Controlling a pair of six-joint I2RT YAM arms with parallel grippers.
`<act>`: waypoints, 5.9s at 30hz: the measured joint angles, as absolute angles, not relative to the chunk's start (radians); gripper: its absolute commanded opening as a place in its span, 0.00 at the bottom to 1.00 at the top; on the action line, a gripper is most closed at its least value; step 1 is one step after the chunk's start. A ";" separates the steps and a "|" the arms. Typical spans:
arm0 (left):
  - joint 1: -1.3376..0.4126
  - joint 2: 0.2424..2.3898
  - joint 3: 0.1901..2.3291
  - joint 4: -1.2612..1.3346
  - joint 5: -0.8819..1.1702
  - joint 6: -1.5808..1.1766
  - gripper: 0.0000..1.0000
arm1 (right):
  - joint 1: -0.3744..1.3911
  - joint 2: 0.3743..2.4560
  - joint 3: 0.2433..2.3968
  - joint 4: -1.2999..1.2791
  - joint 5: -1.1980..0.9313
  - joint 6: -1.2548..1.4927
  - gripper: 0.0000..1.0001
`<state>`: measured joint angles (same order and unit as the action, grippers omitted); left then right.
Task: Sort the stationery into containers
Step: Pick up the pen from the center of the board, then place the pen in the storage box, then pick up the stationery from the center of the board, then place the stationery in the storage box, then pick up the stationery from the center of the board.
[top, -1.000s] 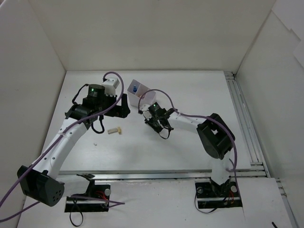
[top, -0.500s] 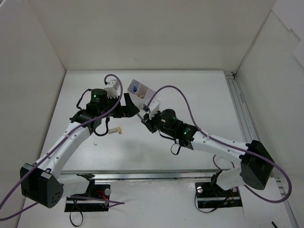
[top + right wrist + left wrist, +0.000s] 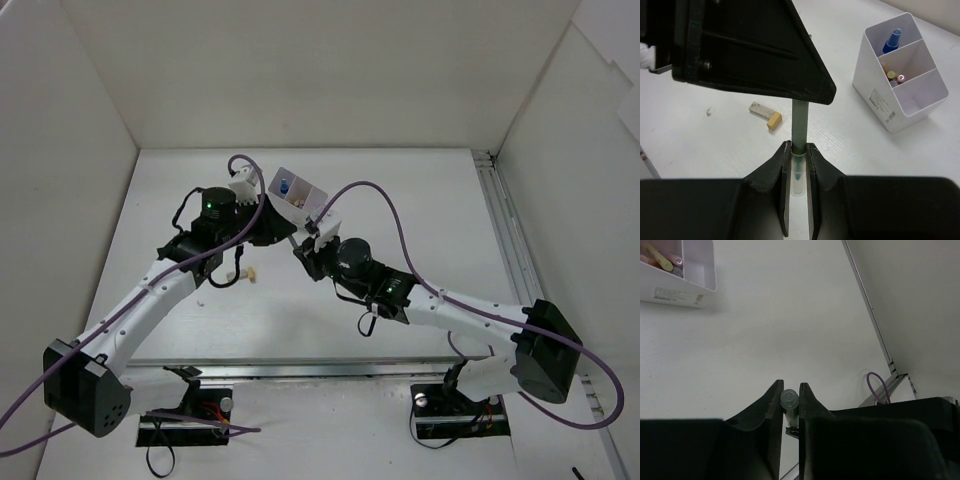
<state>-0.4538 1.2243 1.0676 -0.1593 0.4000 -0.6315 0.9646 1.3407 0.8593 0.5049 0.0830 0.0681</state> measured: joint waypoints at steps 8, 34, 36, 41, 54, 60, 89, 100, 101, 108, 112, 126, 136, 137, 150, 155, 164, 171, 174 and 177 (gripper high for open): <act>-0.475 1.219 1.068 -0.129 0.363 -0.629 0.00 | 0.977 1.338 0.856 0.514 0.185 0.104 0.98; -0.449 2.065 1.887 -0.071 0.100 -0.183 0.00 | 0.772 0.905 0.736 0.097 0.730 0.366 0.98; -0.449 2.095 1.906 -0.077 0.082 -0.166 0.00 | 0.765 0.891 0.728 0.084 0.730 0.366 0.98; -0.449 2.107 1.887 -0.081 0.047 -0.149 0.00 | 0.746 0.880 0.707 0.052 0.729 0.368 0.98; -0.449 2.077 1.805 -0.078 0.051 -0.150 0.83 | 0.727 0.882 0.699 0.033 0.636 0.326 0.98; -0.449 1.946 1.690 -0.081 0.087 -0.155 0.92 | 0.727 0.925 0.744 0.022 0.413 0.178 0.98; -0.364 0.515 0.741 -0.760 -0.402 -0.933 1.00 | 1.058 2.122 1.587 0.018 0.160 0.091 0.98; -0.364 0.472 0.746 -0.857 -0.482 -1.000 1.00 | 1.060 2.294 1.698 0.019 0.290 0.265 0.52; -0.364 0.477 0.746 -0.857 -0.482 -1.000 1.00 | 1.059 2.301 1.701 0.027 0.294 0.281 0.34; -0.364 0.558 0.746 -0.844 -0.466 -0.987 1.00 | 1.042 2.305 1.707 0.056 0.283 0.292 0.00; -0.364 0.625 0.746 -0.788 -0.420 -0.948 1.00 | 1.026 2.273 1.644 0.110 0.277 0.287 0.00; -0.265 0.897 0.766 -0.577 -0.143 -0.770 1.00 | 0.675 1.895 1.483 0.131 0.235 0.290 0.00; -0.118 1.116 0.799 -0.477 0.119 -0.681 1.00 | 0.643 2.054 1.620 0.057 0.195 0.287 0.13; -0.115 1.133 0.799 -0.473 0.133 -0.679 1.00 | 0.643 2.061 1.620 0.049 0.193 0.289 0.17; -0.115 1.192 0.818 -0.451 0.154 -0.635 1.00 | 0.656 1.987 1.531 0.050 0.133 0.289 0.98; -0.115 1.260 0.882 -0.452 0.151 -0.590 0.99 | 0.670 1.805 1.401 0.078 0.139 0.284 0.98; -0.128 1.500 1.050 -0.468 0.277 -0.289 1.00 | 0.673 1.445 1.101 0.139 0.181 0.260 0.98; -0.150 1.642 1.074 -0.474 0.290 -0.208 1.00 | 0.656 1.385 1.029 0.091 0.202 0.257 0.98; -0.149 1.724 1.109 -0.481 0.281 -0.201 1.00 | 0.654 1.362 1.023 0.078 0.203 0.256 0.98; -0.149 1.761 1.133 -0.484 0.270 -0.199 1.00 | 0.652 1.336 1.021 0.068 0.210 0.257 0.98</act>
<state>-0.1486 1.7611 1.1328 -0.4843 0.2703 -0.1986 0.6521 1.3357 1.0206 0.0681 0.2100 0.2569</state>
